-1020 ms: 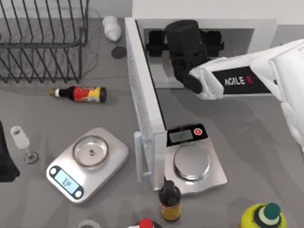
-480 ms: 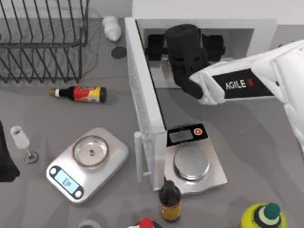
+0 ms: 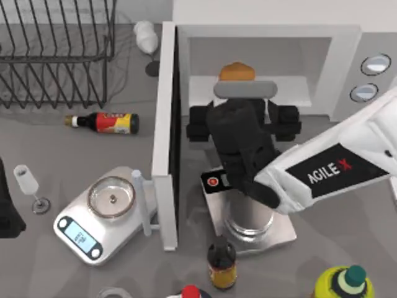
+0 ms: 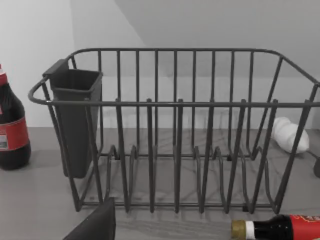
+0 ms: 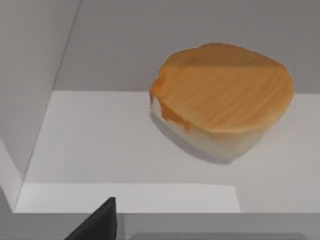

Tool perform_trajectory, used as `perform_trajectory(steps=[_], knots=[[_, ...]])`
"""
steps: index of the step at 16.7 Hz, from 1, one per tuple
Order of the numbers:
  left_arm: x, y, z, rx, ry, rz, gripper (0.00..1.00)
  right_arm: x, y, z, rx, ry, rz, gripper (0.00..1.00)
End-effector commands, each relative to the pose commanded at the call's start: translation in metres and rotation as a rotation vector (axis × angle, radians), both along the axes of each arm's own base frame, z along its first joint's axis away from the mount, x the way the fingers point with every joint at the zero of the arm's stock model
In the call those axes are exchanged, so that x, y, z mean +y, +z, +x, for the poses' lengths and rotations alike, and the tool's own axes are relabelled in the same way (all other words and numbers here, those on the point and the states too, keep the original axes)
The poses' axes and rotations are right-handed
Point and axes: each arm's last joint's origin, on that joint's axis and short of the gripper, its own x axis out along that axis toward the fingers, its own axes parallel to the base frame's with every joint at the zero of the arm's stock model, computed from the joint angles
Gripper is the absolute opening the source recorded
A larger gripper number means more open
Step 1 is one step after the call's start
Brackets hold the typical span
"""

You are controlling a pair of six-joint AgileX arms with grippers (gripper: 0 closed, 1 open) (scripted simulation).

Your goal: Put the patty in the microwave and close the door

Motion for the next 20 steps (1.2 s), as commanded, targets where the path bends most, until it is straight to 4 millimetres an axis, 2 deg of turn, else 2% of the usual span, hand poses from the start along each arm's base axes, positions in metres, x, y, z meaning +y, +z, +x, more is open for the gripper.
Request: perform_trajectory(steps=[3, 5, 10, 12, 15, 20], knots=[[0.0, 0.0, 0.0, 0.0, 0.0, 0.0, 1.0, -0.007, 0.002, -0.04, -0.012, -0.001, 0.006, 1.0], [0.0, 0.0, 0.0, 0.0, 0.0, 0.0, 1.0, -0.008, 0.004, -0.054, -0.022, -0.001, 0.013, 1.0], [0.0, 0.0, 0.0, 0.0, 0.0, 0.0, 1.0, -0.01, 0.002, -0.056, -0.02, -0.004, 0.01, 1.0], [0.0, 0.0, 0.0, 0.0, 0.0, 0.0, 1.0, -0.01, 0.008, -0.055, -0.022, -0.004, 0.013, 1.0], [0.0, 0.0, 0.0, 0.0, 0.0, 0.0, 1.0, -0.008, 0.033, -0.053, -0.022, -0.002, 0.013, 1.0], [0.0, 0.0, 0.0, 0.0, 0.0, 0.0, 1.0, -0.01, 0.09, -0.055, -0.011, -0.003, 0.001, 1.0]])
